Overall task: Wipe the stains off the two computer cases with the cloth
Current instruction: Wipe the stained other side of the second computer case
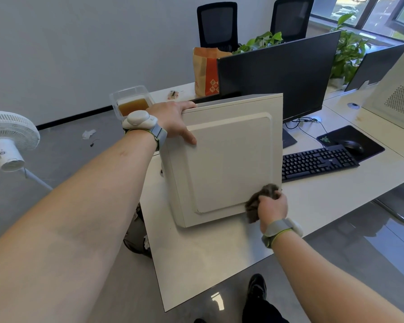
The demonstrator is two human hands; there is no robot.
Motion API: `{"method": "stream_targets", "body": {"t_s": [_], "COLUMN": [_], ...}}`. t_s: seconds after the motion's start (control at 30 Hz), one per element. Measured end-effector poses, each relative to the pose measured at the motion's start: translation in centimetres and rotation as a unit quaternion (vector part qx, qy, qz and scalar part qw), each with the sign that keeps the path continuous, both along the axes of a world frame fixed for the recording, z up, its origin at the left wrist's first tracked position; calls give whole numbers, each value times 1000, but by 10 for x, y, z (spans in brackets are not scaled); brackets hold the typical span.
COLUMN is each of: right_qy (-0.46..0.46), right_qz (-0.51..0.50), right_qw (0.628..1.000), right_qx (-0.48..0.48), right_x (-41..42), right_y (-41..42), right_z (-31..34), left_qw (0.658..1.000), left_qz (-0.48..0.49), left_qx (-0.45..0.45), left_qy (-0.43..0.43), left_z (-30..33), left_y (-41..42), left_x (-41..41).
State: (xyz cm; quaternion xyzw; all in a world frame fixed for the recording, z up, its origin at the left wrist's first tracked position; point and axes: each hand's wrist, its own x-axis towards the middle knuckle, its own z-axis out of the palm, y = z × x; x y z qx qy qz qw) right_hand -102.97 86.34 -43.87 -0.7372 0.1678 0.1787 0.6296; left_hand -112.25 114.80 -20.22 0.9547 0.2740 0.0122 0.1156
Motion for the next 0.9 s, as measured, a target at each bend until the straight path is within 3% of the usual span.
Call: {"method": "stream_targets", "body": {"t_s": [0.1, 0.17, 0.27, 0.43, 0.53, 0.63, 0.7, 0.83, 0.9], "right_qy": [4, -17, -14, 4, 73, 219, 212, 122, 120], "right_qz": [26, 71, 147, 208, 274, 219, 140, -11, -82], "right_qw": [999, 990, 965, 936, 934, 949, 958, 979, 975], "right_qx": [-39, -122, -215, -283, -217, 51, 134, 165, 170], "right_x": [38, 36, 8, -69, -118, -137, -127, -60, -12], "right_y": [-13, -20, -6, 42, 74, 83, 78, 61, 51], "right_z": [-29, -31, -32, -3, -11, -2, 10, 25, 36], "left_qw": [1000, 1000, 1000, 1000, 1000, 1000, 1000, 1000, 1000], "left_qz": [0, 3, 7, 7, 7, 8, 9, 15, 17], "left_qx": [4, 8, 10, 8, 2, 3, 3, 14, 17], "left_qy": [-3, -2, -3, 1, 0, 1, 2, 6, 9], "left_z": [0, -1, 0, 1, 1, 1, 0, 0, 1], "left_y": [-1, -3, -5, -8, -8, -8, -7, -9, -11], "left_x": [0, 0, -2, -3, -3, -2, -3, -6, -7]}}
